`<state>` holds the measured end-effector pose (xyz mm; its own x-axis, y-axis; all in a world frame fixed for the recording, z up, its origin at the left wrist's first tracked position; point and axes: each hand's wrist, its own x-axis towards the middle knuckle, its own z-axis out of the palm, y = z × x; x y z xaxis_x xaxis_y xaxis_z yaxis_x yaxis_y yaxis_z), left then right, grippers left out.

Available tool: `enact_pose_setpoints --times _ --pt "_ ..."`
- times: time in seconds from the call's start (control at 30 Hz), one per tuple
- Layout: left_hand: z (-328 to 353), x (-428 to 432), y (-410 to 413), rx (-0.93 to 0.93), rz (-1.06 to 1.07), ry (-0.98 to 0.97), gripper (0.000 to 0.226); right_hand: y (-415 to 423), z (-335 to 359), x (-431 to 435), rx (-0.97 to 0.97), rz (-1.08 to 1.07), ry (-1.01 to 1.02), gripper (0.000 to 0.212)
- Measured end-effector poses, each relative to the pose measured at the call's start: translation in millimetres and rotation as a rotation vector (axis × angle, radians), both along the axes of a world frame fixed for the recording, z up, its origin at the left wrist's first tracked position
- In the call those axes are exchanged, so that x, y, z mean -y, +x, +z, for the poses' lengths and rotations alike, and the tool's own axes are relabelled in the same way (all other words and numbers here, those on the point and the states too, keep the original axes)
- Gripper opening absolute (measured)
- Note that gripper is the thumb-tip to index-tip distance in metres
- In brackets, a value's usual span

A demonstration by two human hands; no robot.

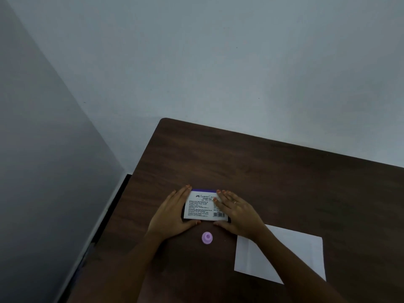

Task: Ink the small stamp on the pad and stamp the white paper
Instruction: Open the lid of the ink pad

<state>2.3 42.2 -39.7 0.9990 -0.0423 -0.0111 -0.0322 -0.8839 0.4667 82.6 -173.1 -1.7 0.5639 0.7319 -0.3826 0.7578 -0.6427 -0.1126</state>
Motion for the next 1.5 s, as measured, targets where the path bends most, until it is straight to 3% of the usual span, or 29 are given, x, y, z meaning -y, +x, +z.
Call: enact_pose_setpoints --times 0.13,0.23,0.4,0.47,0.57,1.0,1.5 --pt "2 -1 1 -0.017 -0.015 -0.024 0.108 2 13 -1 0.042 0.016 0.041 0.076" --pt "8 0 0 -0.028 0.017 -0.093 0.108 10 23 -3 -0.041 0.039 0.172 0.080" --pt "12 2 -1 -0.026 0.065 -0.119 0.098 27 38 -11 -0.087 -0.205 0.527 0.049" --pt "14 2 -1 -0.044 0.071 -0.141 0.095 37 36 -17 -0.076 -0.310 0.593 0.030" --pt "12 1 2 -0.073 0.049 -0.147 0.095 55 23 -30 0.033 -0.369 0.666 0.023" --pt "-1 -4 5 -0.105 0.003 0.007 0.096 87 -19 -53 0.033 -0.491 0.633 0.014" --pt "9 -1 0 -0.092 0.021 -0.097 0.088 50 -7 -51 0.065 -0.642 0.756 0.016"
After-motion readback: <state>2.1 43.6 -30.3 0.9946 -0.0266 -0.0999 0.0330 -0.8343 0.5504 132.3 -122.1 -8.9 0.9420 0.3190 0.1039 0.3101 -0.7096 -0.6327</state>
